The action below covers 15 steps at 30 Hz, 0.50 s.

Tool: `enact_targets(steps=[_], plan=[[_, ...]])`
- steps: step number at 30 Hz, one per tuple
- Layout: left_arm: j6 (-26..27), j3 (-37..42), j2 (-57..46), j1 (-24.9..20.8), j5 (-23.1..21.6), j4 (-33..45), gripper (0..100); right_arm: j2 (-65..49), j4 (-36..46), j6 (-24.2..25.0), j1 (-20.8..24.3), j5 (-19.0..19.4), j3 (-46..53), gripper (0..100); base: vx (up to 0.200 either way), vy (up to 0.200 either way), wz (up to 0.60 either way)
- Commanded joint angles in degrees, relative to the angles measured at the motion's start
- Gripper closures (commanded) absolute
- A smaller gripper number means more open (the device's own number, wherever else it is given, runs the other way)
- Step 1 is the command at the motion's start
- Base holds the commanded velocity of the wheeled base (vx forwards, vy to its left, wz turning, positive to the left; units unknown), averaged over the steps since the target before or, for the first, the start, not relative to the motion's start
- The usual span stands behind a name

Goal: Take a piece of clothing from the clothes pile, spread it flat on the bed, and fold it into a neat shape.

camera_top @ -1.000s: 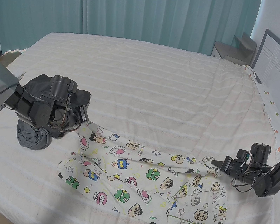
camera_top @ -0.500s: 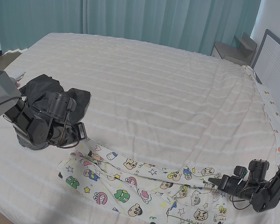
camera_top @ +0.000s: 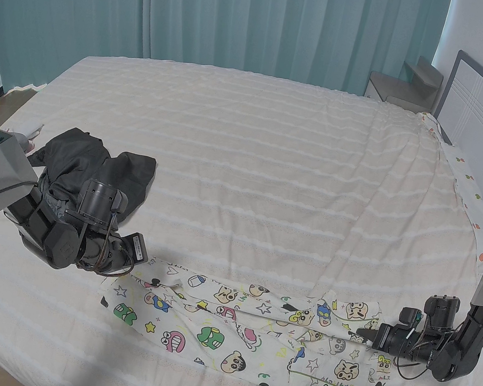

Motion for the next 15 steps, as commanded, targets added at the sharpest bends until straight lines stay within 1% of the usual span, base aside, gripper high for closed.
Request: enact_targets(steps=[1,6,15], plan=[[-0.26,1.23,0.46,-0.01,0.0,-1.19,100,1.89,-0.04,-0.23,-1.09,0.07,0.7,100,0.0,0.0,0.0],[-0.35,2.11,0.55,-0.01,0.09,-2.42,100,2.15,-0.12,-1.11,-1.17,0.07,1.14,100,0.0,0.0,0.0],[-0.35,1.49,1.78,-0.01,0.09,-2.69,100,2.07,-0.12,-1.11,-1.7,0.07,1.49,100,0.0,0.0,0.0]])
